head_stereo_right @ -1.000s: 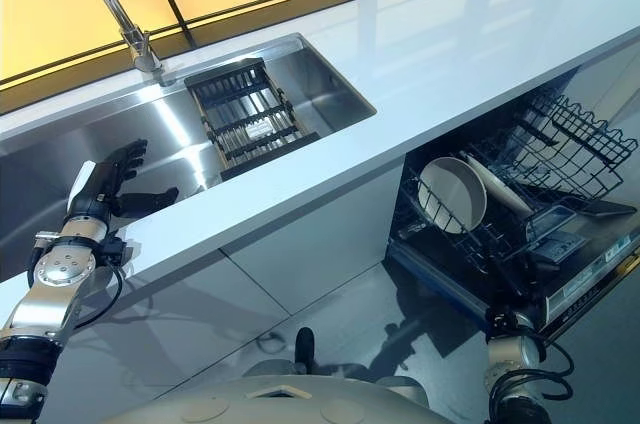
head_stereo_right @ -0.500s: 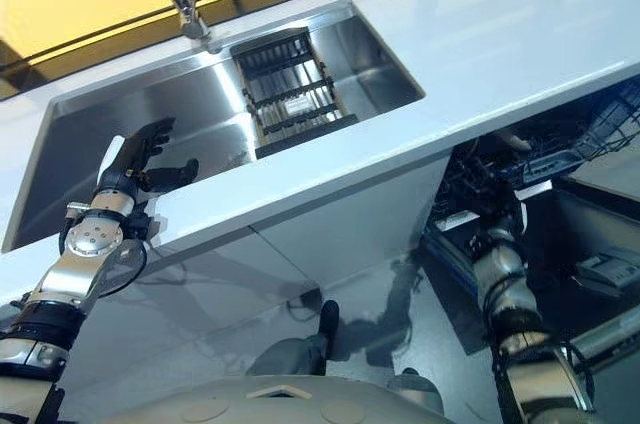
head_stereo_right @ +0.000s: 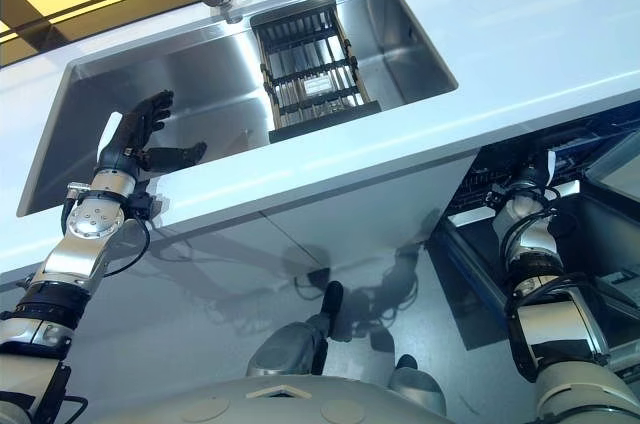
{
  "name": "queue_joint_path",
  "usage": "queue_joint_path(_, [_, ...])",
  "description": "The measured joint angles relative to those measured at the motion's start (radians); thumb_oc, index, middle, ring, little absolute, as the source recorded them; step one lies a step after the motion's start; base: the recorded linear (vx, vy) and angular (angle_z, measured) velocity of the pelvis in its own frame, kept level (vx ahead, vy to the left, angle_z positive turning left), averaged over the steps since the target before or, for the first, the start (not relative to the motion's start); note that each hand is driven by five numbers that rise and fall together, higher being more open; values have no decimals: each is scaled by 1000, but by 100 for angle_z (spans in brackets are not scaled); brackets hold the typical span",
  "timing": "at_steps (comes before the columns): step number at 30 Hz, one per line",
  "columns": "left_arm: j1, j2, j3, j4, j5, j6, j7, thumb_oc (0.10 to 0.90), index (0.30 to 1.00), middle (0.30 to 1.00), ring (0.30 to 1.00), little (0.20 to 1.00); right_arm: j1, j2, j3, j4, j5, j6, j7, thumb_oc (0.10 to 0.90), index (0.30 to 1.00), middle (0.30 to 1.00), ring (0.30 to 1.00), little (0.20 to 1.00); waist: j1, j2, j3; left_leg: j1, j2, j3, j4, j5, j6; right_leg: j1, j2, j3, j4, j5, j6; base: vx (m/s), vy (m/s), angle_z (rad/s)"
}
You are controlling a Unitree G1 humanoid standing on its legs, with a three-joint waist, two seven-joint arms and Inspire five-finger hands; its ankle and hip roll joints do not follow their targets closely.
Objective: Pick up plates and place into dishwasher.
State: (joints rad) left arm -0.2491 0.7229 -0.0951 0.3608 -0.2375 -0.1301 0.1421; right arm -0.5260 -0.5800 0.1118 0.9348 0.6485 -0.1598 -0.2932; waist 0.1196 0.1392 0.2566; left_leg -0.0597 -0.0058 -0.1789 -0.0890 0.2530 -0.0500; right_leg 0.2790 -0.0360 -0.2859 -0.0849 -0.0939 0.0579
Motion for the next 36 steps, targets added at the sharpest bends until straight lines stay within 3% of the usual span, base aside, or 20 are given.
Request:
queue_joint_path(4, [0, 19, 4, -32, 0, 2, 0, 800, 900, 900, 900, 900, 51, 9, -40, -56, -9, 2, -28, 800, 900, 900, 900, 900, -6, -35, 26, 23, -12, 20, 0, 0, 4, 23, -10, 5, 4, -19, 2, 24, -3, 11])
queue_joint_path(8, [21, 19, 17, -34, 0, 3, -1, 800, 900, 900, 900, 900, 145, 19, -72, -144, -13, -2, -32, 800, 900, 900, 900, 900, -12, -45, 33, 51, -13, 64, 0, -12, 20, 32, -21, 39, 35, -38, 5, 15, -14, -10])
queue_joint_path(12, [29, 21, 31, -38, -1, 8, -1, 800, 900, 900, 900, 900, 254, 20, -176, -187, -11, -21, -25, 800, 900, 900, 900, 900, -23, -58, 41, 67, -10, 95, 0, -17, 27, 28, -30, 86, 47, -40, 8, -26, -45, -18])
queue_joint_path(15, [50, 39, 58, -37, -15, 19, -1, 800, 900, 900, 900, 900, 319, 20, -255, -189, -7, -65, -31, 800, 900, 900, 900, 900, -61, -68, 47, 72, -1, 112, -1, -27, 24, 20, -33, 112, 57, -41, 11, -66, -64, -18])
queue_joint_path(22, [97, 63, 108, -36, -20, 21, -9, 800, 900, 900, 900, 900, 420, 18, -414, -189, -4, -150, -92, 800, 900, 900, 900, 900, -107, -82, 54, 90, 20, 179, -1, -35, 29, -17, -38, 192, 86, -38, 15, -42, -98, -34])
queue_joint_path(29, [112, 66, 112, -35, -20, 23, -25, 800, 900, 900, 900, 900, 440, 24, -412, -187, -6, -151, -141, 800, 900, 900, 900, 900, -136, -92, 53, 128, 38, 231, 0, -52, 19, -38, -43, 247, 107, -30, 20, -3, -108, -38])
queue_joint_path(36, [112, 67, 110, -35, -21, 26, -45, 800, 900, 900, 900, 900, 446, 56, -412, -145, 38, -164, -148, 800, 900, 900, 900, 900, -154, -90, 51, 147, 51, 246, 0, -59, 9, -54, -39, 249, 130, -26, 17, -2, -94, -22])
